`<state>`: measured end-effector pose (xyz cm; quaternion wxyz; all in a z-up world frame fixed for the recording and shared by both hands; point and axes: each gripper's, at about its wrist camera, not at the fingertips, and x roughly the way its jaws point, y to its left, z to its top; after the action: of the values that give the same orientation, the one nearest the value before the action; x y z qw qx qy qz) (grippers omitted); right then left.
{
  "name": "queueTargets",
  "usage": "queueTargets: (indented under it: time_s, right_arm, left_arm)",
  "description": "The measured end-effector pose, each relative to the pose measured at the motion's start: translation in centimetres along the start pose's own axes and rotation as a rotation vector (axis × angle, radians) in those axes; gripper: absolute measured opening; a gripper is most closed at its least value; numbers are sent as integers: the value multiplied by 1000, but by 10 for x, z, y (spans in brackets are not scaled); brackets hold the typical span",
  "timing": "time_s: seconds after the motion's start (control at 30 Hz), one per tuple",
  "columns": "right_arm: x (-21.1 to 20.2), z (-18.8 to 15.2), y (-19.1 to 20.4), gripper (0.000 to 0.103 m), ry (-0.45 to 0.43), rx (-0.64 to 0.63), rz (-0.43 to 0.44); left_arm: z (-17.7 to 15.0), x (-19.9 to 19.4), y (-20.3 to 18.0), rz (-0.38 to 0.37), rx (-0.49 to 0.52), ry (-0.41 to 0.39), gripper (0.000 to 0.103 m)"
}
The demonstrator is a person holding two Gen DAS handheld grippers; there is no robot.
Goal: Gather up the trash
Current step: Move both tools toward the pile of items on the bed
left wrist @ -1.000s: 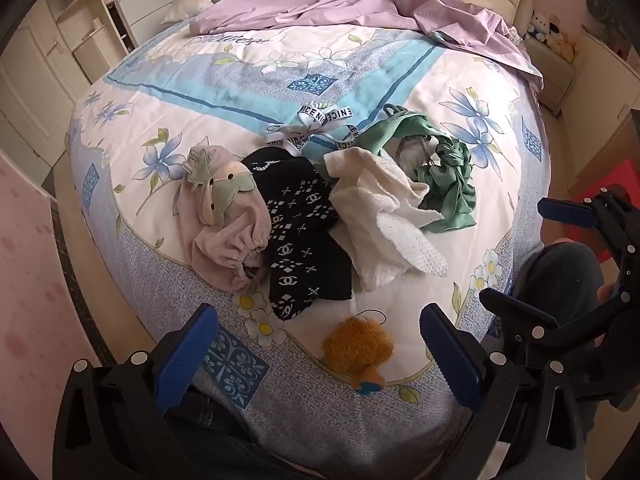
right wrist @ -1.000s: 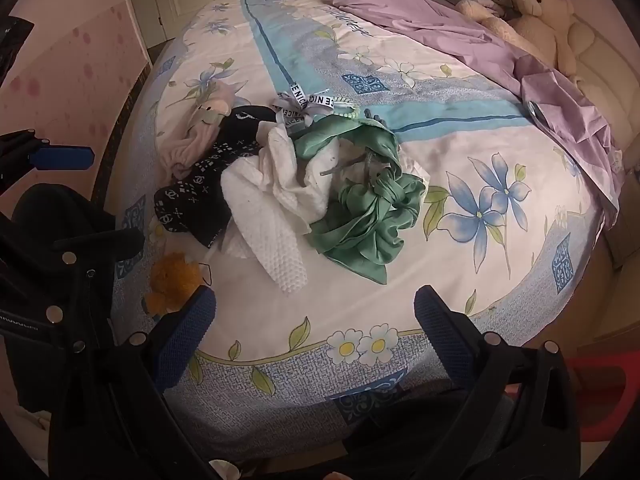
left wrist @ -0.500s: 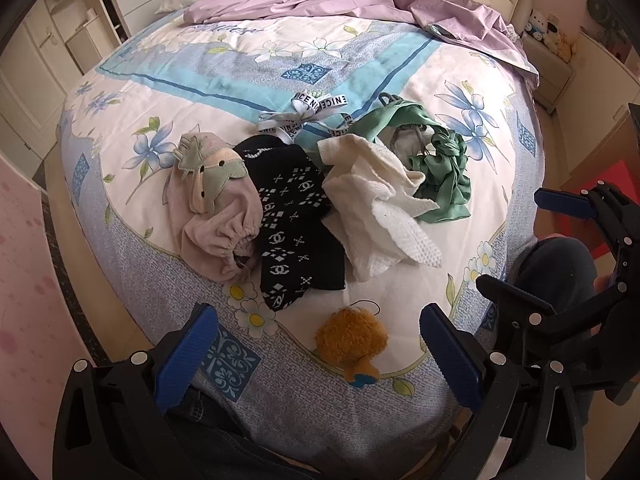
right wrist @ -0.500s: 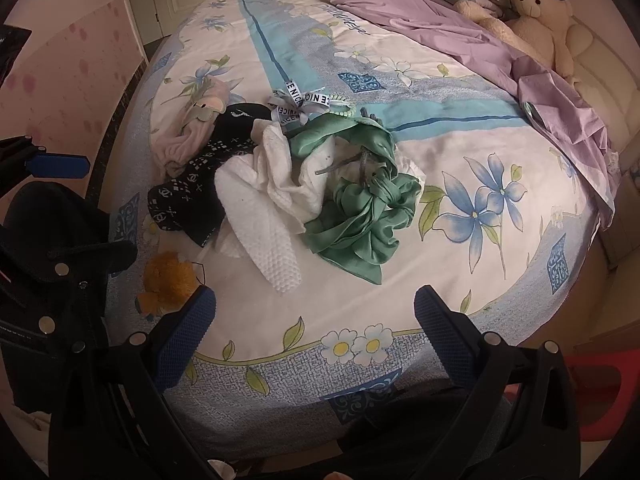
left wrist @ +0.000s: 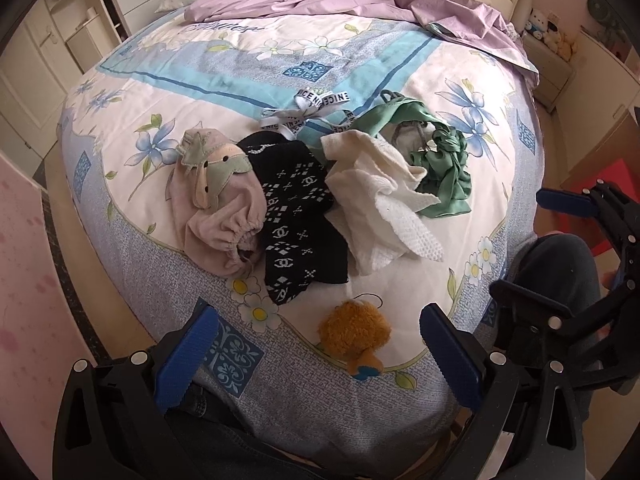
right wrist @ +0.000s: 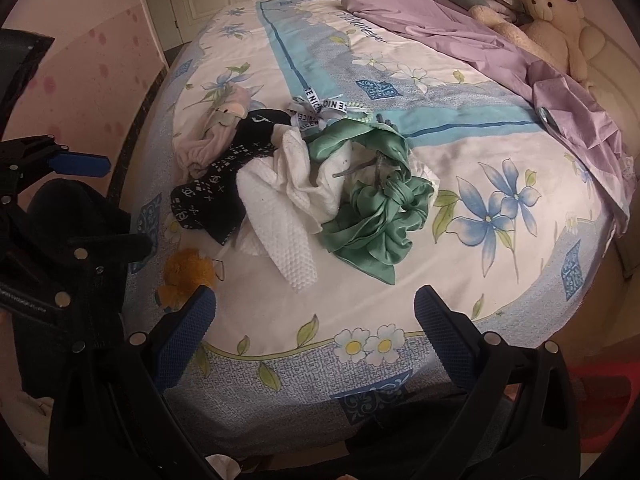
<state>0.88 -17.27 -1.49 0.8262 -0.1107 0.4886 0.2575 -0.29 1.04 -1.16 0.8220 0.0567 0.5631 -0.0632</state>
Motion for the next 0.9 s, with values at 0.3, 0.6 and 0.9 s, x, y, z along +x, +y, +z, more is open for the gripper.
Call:
queueTargets:
  time_s: [0.3, 0.6, 0.9]
  right_arm:
    - [-5, -10, -1, 97, -13, -15, 52]
    - [-3, -23, 15, 97, 15, -74, 55]
    - [-3, -16, 24, 97, -2, -131, 29]
  left_arm:
    - [-6, 0, 10, 3, -12, 8, 99]
    - [-12, 1, 32, -2, -74, 11, 99]
    - [-23, 8, 29, -30, -69, 37, 99]
